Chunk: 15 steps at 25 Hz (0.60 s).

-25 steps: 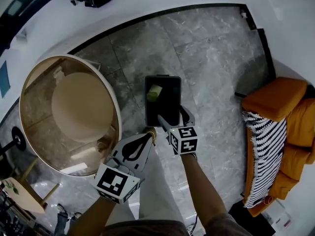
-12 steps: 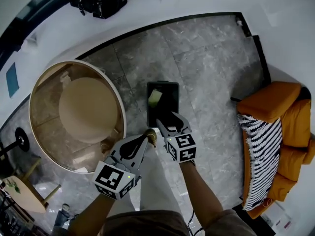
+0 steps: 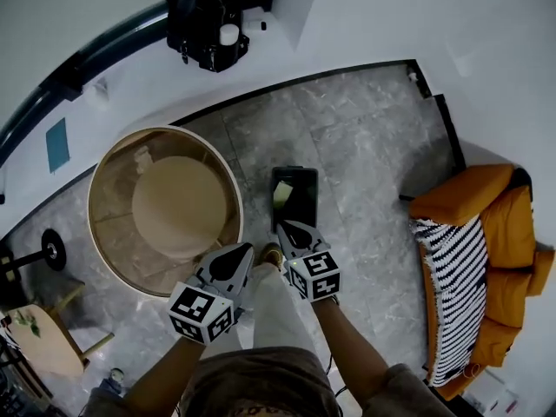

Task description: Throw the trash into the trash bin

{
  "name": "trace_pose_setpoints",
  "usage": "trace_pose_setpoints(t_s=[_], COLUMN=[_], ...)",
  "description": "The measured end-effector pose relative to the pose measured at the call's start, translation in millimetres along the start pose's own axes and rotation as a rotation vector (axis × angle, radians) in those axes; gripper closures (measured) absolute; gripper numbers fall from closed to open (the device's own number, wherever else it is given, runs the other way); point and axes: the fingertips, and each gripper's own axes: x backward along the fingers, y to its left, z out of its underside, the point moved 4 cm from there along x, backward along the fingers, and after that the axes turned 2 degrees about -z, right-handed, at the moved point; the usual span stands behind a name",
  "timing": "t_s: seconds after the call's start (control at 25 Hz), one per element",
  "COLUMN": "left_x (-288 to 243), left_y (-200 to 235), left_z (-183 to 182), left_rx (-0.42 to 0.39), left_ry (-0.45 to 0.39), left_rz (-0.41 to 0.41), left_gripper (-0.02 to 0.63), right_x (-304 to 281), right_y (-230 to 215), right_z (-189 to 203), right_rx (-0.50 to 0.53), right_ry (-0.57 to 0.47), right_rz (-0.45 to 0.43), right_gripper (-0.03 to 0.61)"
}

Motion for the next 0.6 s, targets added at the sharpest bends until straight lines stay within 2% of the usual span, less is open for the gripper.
trace_pose_setpoints(t_s=[0.12, 0.32, 0.6], left_x=[34.7, 98.4, 178.6], left_y=[-5.0, -16.7, -37.9], left_z=[-14.5, -39.8, -81.2], left_rx=[-0.011, -0.051, -0.139], left_ry=[-0.02, -0.059, -0.171], left_rz=[-0.015, -0.018, -0.033], left_gripper=[0.597, 0.597, 0.597], right_x=[25.6, 70.1, 128.6], right_y=[38.3, 114.1, 211.7], right_z=[-22.0, -61.2, -120.9], right_rx=[0.014, 0.082, 0.285], right_ry=[-0.026, -0.105, -0.244], right_rz=[-0.032, -0.147, -0.32], right_gripper=[0.558, 0.558, 0.558])
